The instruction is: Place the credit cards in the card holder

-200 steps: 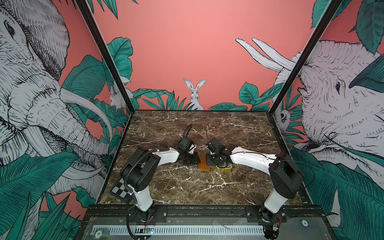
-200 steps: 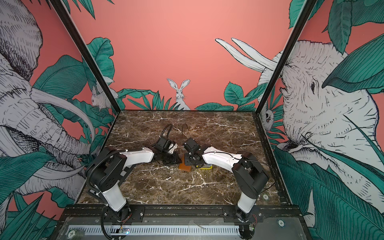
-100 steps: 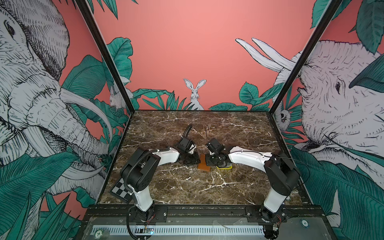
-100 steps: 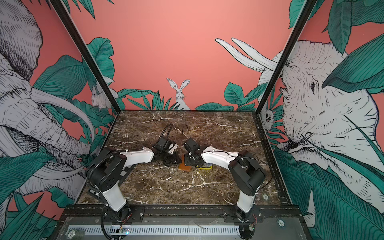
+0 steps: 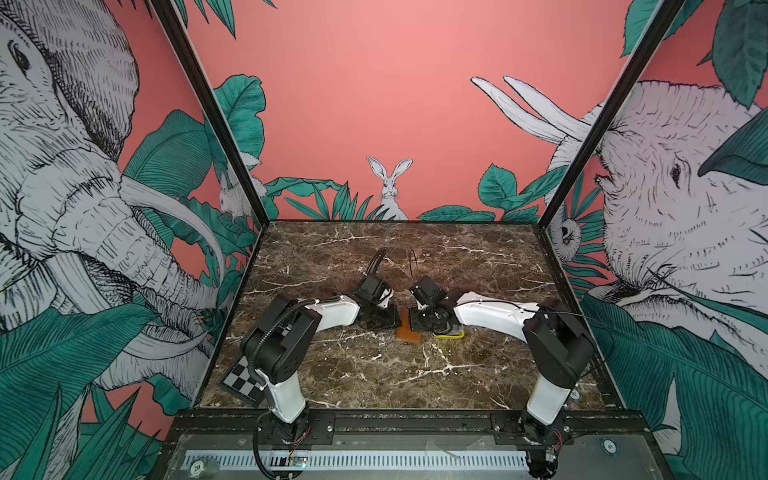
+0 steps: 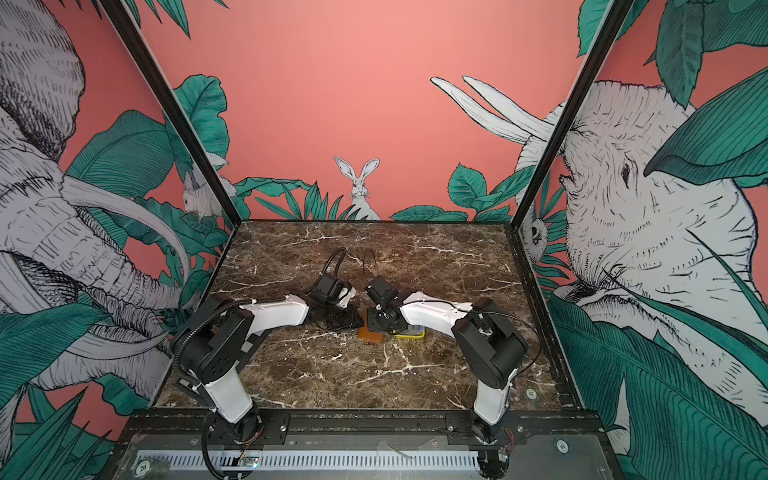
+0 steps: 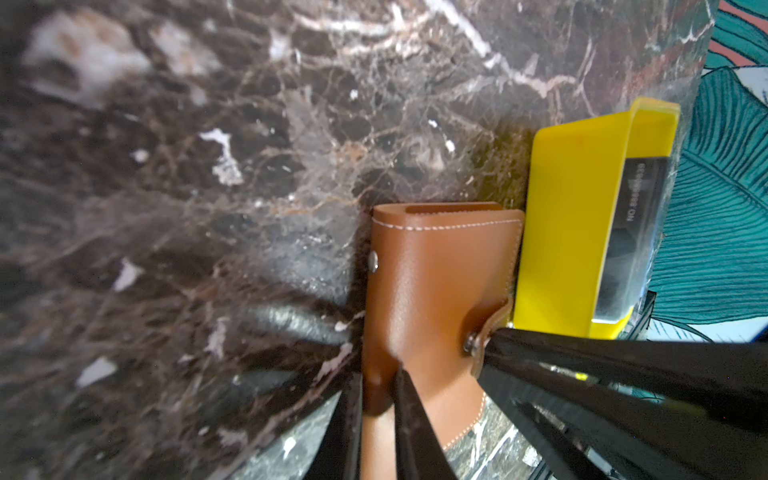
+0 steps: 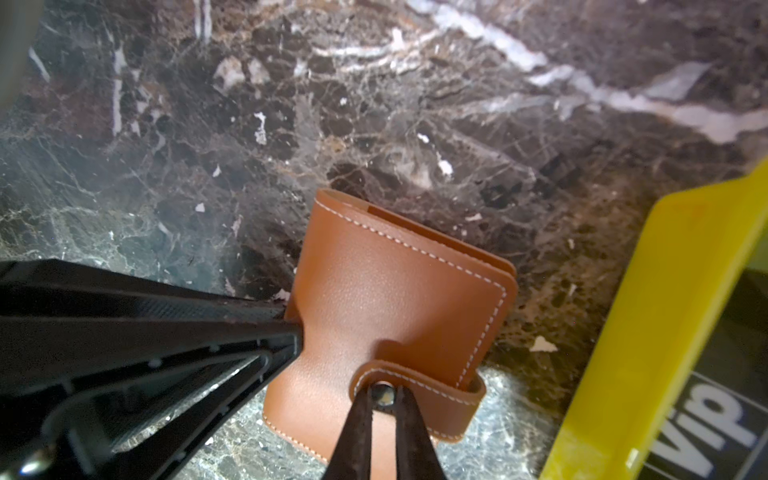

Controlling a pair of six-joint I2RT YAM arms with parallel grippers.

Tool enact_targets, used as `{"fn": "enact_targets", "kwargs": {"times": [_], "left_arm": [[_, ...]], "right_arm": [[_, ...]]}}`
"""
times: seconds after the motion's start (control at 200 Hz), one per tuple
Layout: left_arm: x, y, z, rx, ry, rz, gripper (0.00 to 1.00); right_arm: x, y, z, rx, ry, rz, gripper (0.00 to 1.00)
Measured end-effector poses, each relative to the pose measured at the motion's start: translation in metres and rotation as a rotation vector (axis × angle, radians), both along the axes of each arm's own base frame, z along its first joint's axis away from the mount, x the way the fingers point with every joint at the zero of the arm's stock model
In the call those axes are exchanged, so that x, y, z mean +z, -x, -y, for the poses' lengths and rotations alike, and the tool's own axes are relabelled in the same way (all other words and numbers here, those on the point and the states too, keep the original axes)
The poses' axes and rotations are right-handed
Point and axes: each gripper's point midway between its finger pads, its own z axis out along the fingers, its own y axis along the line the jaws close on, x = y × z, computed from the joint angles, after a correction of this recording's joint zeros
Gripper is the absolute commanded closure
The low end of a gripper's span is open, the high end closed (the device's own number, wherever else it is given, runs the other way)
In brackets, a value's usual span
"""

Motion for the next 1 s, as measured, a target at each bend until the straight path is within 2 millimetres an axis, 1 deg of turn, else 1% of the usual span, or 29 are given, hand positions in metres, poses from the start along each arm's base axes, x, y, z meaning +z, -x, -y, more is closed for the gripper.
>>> {"fn": "enact_targets", "kwargs": {"times": [0.465,1.0], "left_arm": [[-0.0001,0.0001,0.0001,0.000,0.000,0.000,0.84],[-0.0003,0.0003,0.0019,-0.004,0.001,-0.001,0.84]], "right_arm": [[-0.0020,-0.0036,0.0027,-0.006,0.064,-0.026,0.85],[-0.0026,-0.0058,0.0045,0.005,0.123,-0.035,0.89]]}}
